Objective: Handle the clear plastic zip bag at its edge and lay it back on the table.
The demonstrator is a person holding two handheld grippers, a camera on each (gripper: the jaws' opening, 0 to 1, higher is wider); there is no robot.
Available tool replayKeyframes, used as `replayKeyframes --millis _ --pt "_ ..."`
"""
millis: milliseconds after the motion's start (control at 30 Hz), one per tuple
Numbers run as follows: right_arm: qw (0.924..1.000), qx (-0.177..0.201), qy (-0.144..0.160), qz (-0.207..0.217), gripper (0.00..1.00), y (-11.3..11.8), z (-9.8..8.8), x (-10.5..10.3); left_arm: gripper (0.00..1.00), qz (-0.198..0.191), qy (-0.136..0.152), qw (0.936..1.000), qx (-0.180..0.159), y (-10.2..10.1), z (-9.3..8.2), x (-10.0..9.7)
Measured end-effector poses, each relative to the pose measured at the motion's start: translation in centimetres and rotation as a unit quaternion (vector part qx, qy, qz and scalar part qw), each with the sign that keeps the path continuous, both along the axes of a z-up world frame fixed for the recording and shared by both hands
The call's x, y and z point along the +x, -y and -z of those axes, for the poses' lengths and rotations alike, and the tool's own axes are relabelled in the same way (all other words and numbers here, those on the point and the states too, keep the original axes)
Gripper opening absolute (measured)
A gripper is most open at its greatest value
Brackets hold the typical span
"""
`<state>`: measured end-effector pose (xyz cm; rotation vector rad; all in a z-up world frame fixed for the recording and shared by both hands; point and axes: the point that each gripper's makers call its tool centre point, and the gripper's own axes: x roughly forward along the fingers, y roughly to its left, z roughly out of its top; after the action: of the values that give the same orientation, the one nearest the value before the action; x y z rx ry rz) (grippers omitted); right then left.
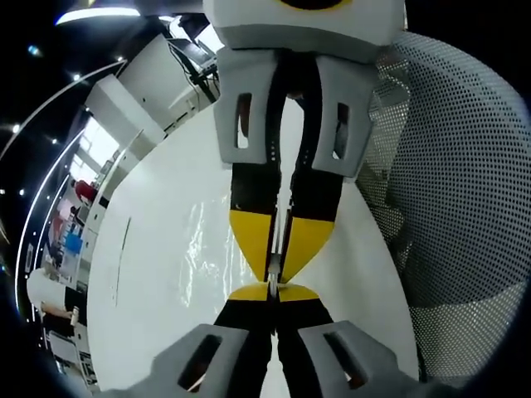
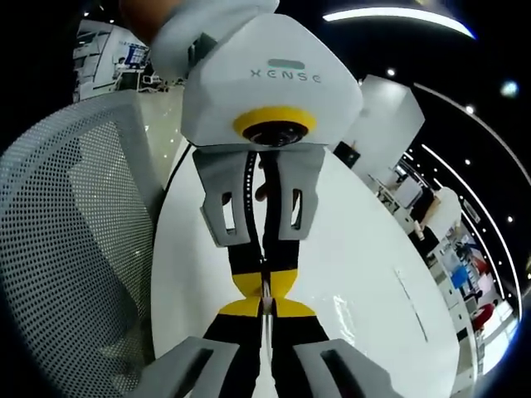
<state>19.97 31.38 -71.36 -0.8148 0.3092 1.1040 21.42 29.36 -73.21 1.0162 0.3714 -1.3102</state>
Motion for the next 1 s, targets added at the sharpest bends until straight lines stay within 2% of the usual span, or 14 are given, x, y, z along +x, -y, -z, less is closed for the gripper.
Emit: replayKeyframes --millis 1000 --pt "0.9999 0.003 0.004 0.016 0.0 0.64 -0.19 0.0 0.0 -0.008 -0.005 0.9999 -0.013 0.14 -0.44 0.0"
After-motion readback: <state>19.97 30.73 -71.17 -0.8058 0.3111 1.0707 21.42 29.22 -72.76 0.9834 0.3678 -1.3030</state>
